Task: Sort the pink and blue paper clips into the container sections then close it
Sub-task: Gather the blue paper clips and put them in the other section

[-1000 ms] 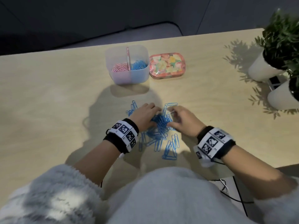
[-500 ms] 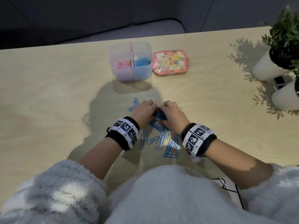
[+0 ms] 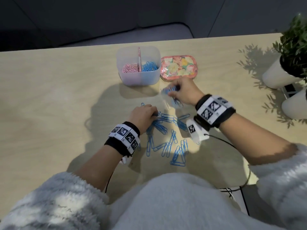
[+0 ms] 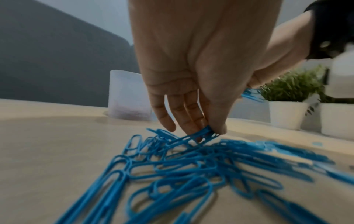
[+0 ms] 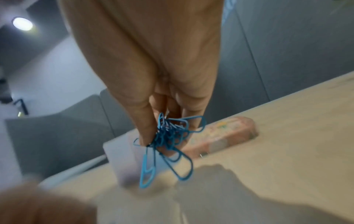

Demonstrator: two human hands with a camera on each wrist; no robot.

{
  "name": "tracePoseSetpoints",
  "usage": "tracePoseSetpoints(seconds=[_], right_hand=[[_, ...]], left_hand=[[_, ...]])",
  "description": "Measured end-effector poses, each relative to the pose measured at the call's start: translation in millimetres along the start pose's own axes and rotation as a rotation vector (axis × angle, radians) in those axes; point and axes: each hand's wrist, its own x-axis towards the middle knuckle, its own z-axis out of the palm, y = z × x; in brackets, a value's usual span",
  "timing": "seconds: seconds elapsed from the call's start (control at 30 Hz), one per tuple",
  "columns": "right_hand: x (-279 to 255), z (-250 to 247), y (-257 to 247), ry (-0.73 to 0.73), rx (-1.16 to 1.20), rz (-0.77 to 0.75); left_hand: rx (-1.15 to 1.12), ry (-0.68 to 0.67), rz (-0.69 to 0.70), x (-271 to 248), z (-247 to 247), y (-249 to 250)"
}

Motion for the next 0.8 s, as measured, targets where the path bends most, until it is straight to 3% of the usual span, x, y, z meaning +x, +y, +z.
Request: tracePoseSetpoints(seconds=[0.23, 0.4, 0.6, 0.67, 0.8], right_hand=[[92, -22, -60, 0.136, 0.194, 0.063], [120, -12, -71, 0.094, 0.174, 0.121], [99, -21, -65, 0.099, 0.272, 0.099], [83, -29, -58, 0.154, 0.405, 0.09], [39, -43, -35, 0.152, 0.454, 0.064]], left_hand=[[-0.389, 0.178, -0.084, 0, -26, -7], [-0.587, 0.328, -0.153, 18, -63, -10], [-0.661, 0.524, -0.2, 76, -104, -11], [-0.673, 0.519, -0.232, 96, -108, -9], [-0.453, 0.453, -0.308, 122, -106, -6]])
